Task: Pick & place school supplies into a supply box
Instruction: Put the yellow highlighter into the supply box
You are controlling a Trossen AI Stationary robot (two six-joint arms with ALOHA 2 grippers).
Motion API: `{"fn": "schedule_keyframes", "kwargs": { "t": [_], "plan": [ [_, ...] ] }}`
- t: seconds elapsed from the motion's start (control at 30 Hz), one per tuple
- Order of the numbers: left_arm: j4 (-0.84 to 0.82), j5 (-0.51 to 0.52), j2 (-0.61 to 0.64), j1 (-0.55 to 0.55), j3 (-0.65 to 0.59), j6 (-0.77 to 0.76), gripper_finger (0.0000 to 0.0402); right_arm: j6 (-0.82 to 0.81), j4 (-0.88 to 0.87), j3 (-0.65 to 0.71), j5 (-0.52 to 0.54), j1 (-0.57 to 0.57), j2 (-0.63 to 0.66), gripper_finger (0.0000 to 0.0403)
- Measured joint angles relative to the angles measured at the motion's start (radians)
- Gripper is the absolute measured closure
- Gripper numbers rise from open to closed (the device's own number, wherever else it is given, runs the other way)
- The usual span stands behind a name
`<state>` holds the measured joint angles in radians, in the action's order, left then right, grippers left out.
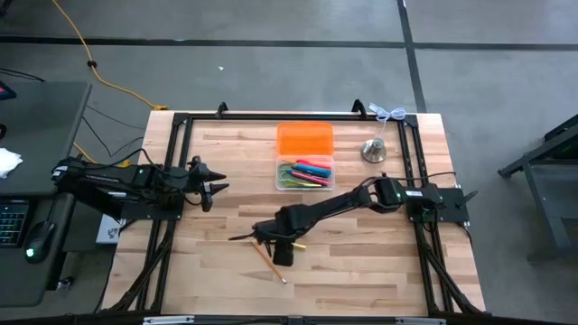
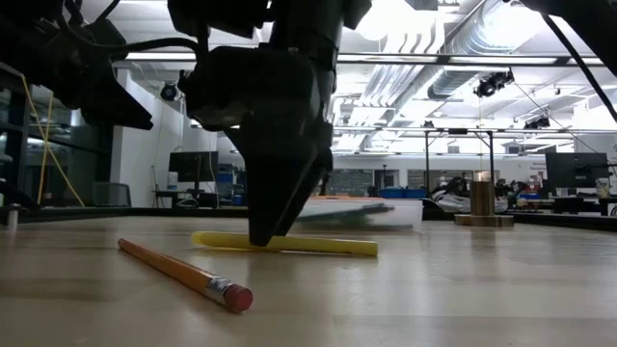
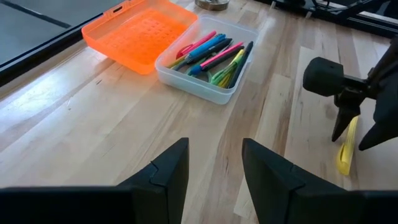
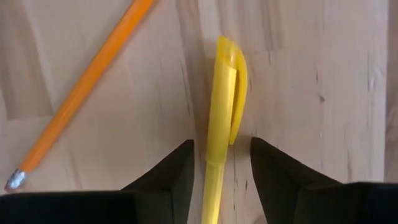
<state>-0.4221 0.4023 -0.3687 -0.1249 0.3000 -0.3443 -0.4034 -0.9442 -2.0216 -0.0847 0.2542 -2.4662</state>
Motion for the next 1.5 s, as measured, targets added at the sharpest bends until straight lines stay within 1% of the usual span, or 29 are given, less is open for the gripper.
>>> {"fn": "schedule_keyframes", "kwargs": {
  "t": [0.17, 0.37, 0.47, 0.87, 1.03, 1.2, 1.3, 1.5],
  "plan": [
    [0.000, 0.000, 0.000, 0.000, 0.000, 0.000, 0.0222, -0.066, 0.003, 0.002, 0.058, 0.011, -0.008, 0.0279],
    [0.000, 0.000, 0.000, 0.000, 0.000, 0.000, 0.0222, -0.101, 0.008, 0.004, 0.074, 0.012, -0.009, 0.0300],
    [0.000, -0.001, 0.000, 0.000, 0.000, 0.000, 0.0222, -0.117, 0.009, 0.005, 0.108, 0.017, -0.009, 0.0316],
    [0.000, -0.001, 0.000, 0.000, 0.000, 0.000, 0.0222, -0.151, -0.014, 0.006, 0.159, 0.022, -0.009, 0.0393],
    [0.000, -0.001, 0.000, 0.000, 0.000, 0.000, 0.0222, -0.180, -0.018, 0.006, 0.182, 0.020, -0.009, 0.0391],
    [0.000, -0.001, 0.000, 0.000, 0.000, 0.000, 0.0222, -0.183, -0.021, 0.006, 0.152, 0.019, -0.001, 0.0396],
    [0.000, -0.001, 0.000, 0.000, 0.000, 0.000, 0.0222, -0.183, -0.026, 0.006, 0.139, 0.018, 0.024, 0.0398],
    [0.000, -0.001, 0.000, 0.000, 0.000, 0.000, 0.0222, -0.202, -0.066, 0.017, 0.154, 0.015, 0.099, 0.0399]
  ]
}}
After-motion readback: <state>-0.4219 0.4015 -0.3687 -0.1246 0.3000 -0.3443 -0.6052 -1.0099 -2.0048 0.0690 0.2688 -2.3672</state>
